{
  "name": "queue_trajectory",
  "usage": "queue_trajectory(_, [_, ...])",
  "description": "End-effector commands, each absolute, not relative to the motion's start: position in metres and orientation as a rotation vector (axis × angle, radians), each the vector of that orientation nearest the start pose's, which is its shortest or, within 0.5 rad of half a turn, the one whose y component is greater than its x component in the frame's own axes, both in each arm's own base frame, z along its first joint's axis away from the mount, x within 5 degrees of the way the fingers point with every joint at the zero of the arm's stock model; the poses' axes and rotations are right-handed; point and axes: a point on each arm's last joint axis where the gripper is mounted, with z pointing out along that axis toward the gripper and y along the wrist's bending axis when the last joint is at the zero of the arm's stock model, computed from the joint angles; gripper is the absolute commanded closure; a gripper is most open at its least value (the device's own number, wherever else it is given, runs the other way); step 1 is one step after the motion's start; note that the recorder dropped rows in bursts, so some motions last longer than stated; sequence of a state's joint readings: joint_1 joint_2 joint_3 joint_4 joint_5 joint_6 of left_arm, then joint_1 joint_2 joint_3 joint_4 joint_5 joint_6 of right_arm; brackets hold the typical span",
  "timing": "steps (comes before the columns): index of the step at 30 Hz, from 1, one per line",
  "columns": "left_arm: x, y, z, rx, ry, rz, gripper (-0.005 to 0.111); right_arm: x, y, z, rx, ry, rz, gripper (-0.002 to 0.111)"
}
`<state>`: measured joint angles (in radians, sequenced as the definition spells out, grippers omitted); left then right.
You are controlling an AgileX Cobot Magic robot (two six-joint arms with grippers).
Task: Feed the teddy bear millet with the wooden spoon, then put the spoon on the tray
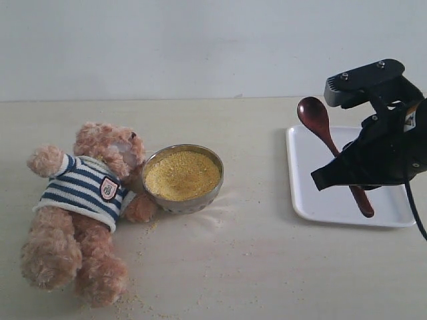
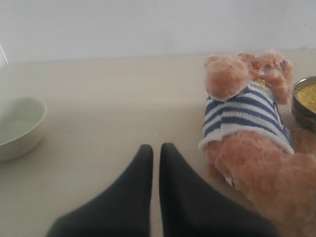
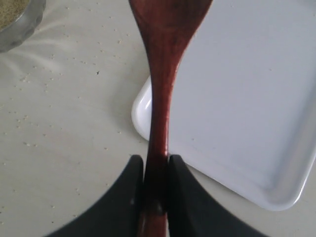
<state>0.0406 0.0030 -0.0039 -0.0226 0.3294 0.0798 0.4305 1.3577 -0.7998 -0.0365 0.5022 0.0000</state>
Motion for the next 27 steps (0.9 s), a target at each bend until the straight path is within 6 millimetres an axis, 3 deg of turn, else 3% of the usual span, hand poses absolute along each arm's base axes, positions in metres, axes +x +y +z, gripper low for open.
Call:
queue_trajectory(1, [0.0544, 0.0017, 0.1851, 0.019, 1.797, 0.066, 0.102, 0.2389, 0.1073, 0.2402, -0.576, 2.467, 0.136, 0.108])
queue_trajectory(27, [0.0544, 0.0017, 0.1857, 0.019, 1.789, 0.066, 0.102, 0.2407, 0.1037, 0.2405, -0.561, 2.460, 0.081, 0.108])
